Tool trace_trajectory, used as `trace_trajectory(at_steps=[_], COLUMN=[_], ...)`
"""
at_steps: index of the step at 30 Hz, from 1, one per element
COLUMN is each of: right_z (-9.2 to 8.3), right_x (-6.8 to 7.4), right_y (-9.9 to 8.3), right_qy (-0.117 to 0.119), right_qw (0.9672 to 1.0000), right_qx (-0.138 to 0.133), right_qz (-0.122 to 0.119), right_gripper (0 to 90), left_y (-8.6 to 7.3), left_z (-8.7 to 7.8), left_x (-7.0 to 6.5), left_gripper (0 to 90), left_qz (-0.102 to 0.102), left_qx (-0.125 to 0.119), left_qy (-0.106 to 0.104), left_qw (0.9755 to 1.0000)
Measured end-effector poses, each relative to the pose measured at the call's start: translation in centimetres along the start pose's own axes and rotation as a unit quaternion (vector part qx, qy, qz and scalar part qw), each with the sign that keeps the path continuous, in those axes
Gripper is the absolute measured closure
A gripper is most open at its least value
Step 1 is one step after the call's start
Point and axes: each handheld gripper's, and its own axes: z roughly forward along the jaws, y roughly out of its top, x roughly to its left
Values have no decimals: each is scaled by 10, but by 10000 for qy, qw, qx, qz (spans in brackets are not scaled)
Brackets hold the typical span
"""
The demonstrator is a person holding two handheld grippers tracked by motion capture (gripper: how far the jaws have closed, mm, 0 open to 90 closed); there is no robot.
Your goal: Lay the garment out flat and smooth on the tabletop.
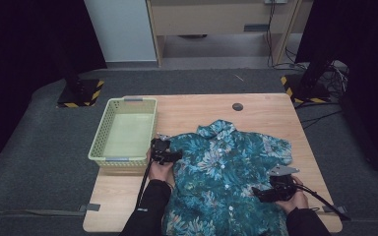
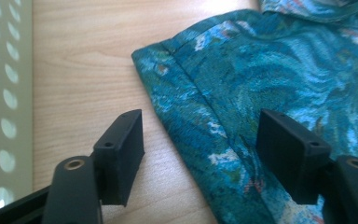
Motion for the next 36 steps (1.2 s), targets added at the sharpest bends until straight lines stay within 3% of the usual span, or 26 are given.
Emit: trace_trajectory(at_steps=[4,11,17,19,22,26,29,32,36], right_z=[0,0,0,0,0,0,0,0,0], right_x=[0,0,0,0,0,0,0,0,0], right_y=[0,0,0,0,0,0,0,0,0], right_qy=[0,-8,-9,-9,-8,-10,-13,-12,-14], right_qw=[10000,10000,10000,10000,10000,10000,10000,10000,10000], right_qx=[0,-5,-5,-5,-2,-2,-2,-2,-1], right_qz=[-1,8,10,13,16,13,13,15,18], right_gripper=[36,35,35,35,35,35,35,35,36], left_y=[-2,-9,-11,-9,-1,19,27,23,8], left_z=[0,-2,-2,-4,-15,-37,-47,-44,-25], left_x=[-1,-7,-15,-16,-23,-40,-63,-87,-114], left_gripper=[420,649,853,867,869,868,866,862,859], left_qz=[40,49,50,77,233,473,837,1109,1362], left_qx=[-23,-187,-201,-207,-440,-811,-894,-796,-581], left_qy=[53,229,118,83,12,-209,-400,-666,-867], left_qw=[10000,9996,9997,9997,9988,9954,9917,9884,9852])
